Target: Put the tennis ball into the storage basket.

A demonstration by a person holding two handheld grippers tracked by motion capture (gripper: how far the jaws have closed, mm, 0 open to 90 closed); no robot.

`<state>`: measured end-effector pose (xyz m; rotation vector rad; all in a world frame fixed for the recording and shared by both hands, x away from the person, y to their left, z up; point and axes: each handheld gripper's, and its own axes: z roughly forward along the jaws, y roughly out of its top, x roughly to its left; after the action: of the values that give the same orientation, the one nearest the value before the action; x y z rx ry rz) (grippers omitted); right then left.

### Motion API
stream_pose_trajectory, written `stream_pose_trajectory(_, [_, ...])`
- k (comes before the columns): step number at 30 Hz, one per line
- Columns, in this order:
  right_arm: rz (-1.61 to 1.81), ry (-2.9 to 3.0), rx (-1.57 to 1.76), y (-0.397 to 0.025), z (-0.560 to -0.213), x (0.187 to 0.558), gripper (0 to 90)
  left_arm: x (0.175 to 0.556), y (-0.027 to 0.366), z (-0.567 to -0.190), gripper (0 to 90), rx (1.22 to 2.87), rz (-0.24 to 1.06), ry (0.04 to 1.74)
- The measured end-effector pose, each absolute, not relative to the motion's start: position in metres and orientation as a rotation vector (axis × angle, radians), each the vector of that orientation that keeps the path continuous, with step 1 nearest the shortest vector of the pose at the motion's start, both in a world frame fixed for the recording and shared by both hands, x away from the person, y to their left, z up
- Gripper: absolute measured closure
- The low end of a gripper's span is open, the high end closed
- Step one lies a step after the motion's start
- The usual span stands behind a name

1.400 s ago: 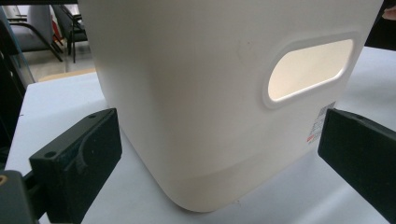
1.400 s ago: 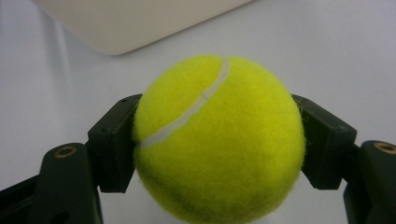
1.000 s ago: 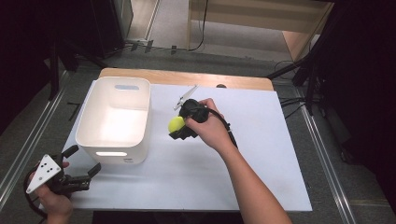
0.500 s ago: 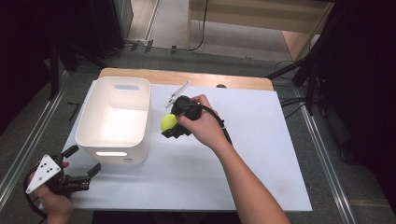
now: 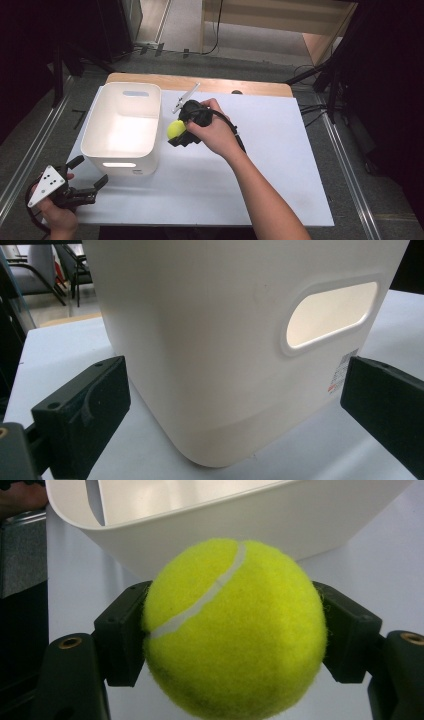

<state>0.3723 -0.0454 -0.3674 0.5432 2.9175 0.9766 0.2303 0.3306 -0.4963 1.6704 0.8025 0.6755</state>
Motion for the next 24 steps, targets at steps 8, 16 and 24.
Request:
stream_pose_trajectory(8, [0.989, 2.919, 0.536, -0.043, -0.362, 0.373, 24.0, 0.23, 0.33, -0.496, 0.0, 1.672, 0.675, 0.8])
stream_pose_trajectory(16, [1.009, 2.916, 0.524, -0.04, -0.356, 0.373, 23.9, 0.23, 0.331, -0.496, 0.0, 1.671, 0.674, 0.802])
stream_pose_trajectory(24, [1.022, 2.908, 0.502, -0.034, -0.347, 0.375, 24.0, 0.23, 0.331, -0.496, 0.0, 1.666, 0.673, 0.806])
